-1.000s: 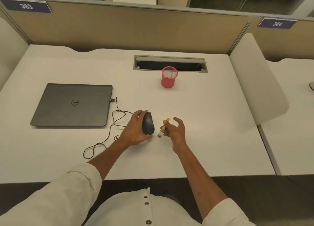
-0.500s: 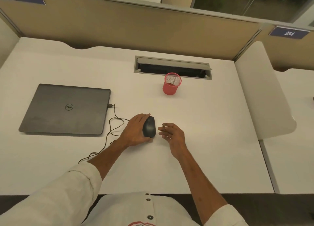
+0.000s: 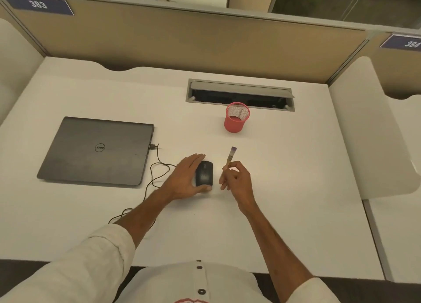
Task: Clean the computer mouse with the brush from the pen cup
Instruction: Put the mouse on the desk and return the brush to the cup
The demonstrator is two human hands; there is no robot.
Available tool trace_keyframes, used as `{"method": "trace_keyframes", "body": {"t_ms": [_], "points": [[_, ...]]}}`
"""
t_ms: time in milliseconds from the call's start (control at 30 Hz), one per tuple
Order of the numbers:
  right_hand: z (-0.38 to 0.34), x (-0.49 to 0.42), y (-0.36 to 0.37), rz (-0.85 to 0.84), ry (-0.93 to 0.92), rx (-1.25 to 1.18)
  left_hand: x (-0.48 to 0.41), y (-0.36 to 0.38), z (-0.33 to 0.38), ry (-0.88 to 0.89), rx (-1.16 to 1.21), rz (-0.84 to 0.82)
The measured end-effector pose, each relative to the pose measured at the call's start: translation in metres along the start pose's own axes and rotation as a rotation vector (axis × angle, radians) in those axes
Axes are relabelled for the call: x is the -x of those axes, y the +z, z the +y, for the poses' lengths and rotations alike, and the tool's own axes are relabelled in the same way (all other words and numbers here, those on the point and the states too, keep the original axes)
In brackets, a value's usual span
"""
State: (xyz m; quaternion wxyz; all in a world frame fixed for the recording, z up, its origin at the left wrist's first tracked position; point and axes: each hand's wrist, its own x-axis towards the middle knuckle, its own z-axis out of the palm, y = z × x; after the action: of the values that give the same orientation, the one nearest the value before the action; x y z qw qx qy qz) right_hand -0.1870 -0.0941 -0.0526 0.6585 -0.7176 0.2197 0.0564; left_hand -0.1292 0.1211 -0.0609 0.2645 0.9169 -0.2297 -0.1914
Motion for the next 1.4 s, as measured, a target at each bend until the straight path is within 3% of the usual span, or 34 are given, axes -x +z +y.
{"method": "trace_keyframes", "body": {"t_ms": [433, 900, 1233, 1400], "points": [[-0.051, -0.05, -0.011, 0.108, -0.078, 0.036, -0.048, -0.019, 0.012, 0.015, -0.026, 0.095], [-0.14, -0.168, -0.037, 0.463, -0.277, 0.558, -0.138, -0.036, 0.036, -0.04, -0.281, 0.096], [-0.117, -0.201, -0.025, 0.357, -0.083, 0.834, -0.16, -0.026, 0.029, -0.069, -0.277, 0.064], [-0.109, -0.209, -0.021, 0.325, -0.038, 0.822, -0.164, -0.021, 0.025, -0.105, -0.208, 0.042]]}}
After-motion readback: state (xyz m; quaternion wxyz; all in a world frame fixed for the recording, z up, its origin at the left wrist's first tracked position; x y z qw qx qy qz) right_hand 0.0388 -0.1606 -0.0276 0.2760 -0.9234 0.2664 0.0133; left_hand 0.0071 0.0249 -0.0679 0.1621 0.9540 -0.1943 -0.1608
